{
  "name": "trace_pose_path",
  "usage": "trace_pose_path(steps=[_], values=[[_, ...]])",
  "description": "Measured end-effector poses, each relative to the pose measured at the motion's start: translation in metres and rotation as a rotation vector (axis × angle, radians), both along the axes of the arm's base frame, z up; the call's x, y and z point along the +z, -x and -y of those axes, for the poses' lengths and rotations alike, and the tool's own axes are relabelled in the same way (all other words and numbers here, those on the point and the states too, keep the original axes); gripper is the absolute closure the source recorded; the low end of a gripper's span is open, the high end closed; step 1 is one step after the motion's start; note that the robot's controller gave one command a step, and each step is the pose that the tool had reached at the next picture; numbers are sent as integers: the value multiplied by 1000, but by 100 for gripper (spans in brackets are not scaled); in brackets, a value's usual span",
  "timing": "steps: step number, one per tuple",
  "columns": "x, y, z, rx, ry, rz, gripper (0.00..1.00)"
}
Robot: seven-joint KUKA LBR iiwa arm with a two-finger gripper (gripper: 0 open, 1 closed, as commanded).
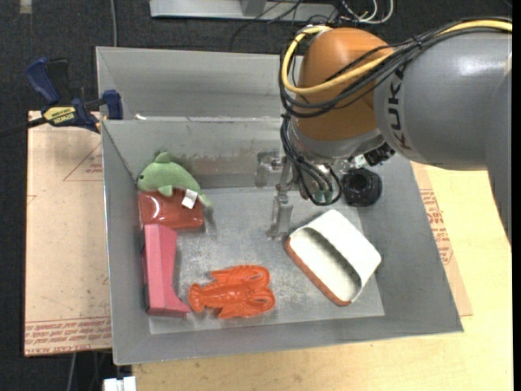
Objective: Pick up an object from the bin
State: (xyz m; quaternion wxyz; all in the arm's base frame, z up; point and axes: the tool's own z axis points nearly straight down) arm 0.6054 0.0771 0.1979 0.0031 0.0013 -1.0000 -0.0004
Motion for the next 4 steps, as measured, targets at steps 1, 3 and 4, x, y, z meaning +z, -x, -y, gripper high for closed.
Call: trace_pose_path(steps=[1,3,4], values=[[5,-2,1,-2,-1,8,0],[-80,44,-96,266,-2,9,0],[-123,119,-37,246,-6,21,0]])
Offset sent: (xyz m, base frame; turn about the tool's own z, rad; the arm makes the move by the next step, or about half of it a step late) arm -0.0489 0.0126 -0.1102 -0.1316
